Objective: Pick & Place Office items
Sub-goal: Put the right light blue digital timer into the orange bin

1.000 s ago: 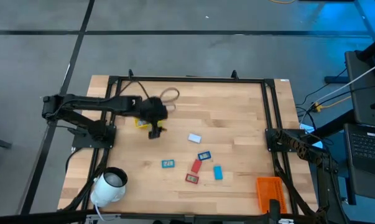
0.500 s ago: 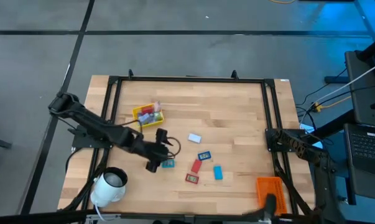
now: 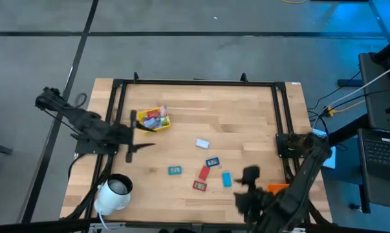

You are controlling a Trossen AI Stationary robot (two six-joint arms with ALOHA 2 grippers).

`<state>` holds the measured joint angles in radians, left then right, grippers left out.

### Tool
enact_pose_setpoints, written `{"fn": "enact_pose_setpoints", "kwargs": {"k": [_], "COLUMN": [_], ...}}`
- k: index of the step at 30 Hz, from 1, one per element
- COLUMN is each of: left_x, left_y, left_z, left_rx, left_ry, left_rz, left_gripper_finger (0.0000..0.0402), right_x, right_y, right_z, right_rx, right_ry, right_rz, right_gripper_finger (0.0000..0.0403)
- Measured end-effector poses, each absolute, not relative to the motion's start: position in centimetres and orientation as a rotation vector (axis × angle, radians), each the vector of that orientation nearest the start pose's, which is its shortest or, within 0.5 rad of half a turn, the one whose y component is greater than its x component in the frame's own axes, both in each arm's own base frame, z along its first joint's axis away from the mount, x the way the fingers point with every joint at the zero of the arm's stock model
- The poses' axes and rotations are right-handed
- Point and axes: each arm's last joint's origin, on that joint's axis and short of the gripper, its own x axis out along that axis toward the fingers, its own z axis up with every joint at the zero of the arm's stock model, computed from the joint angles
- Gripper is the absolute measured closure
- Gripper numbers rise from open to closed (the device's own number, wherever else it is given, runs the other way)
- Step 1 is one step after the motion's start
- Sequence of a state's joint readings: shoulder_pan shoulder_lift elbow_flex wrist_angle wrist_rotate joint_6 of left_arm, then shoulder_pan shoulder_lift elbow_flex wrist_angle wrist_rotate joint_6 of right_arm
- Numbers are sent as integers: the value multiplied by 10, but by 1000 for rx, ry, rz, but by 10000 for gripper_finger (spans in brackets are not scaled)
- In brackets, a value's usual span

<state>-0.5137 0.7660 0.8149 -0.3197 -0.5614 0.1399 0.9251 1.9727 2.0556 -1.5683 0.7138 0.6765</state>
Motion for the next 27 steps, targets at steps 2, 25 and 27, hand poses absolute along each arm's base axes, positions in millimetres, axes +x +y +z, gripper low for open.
{"fn": "enact_pose_setpoints", "kwargs": {"k": [2,25,27], "left_x": [138,145,146], "left_y": [-63,-60,-59], "left_z": [339,356,354], "left_rx": [273,491,504], "left_ry": [124,-275,-263], "left_rz": [69,383,387], "left_gripper_finger": [199,197,197], "right_x": [232,269,277], "right_y": [265,192,187], "right_z": [347,206,195], "right_rx": [-357,918,914], "right_ry": [899,1119,1212], "right_rz": [-256,-735,-738], "right_gripper_finger": [164,164,161]}}
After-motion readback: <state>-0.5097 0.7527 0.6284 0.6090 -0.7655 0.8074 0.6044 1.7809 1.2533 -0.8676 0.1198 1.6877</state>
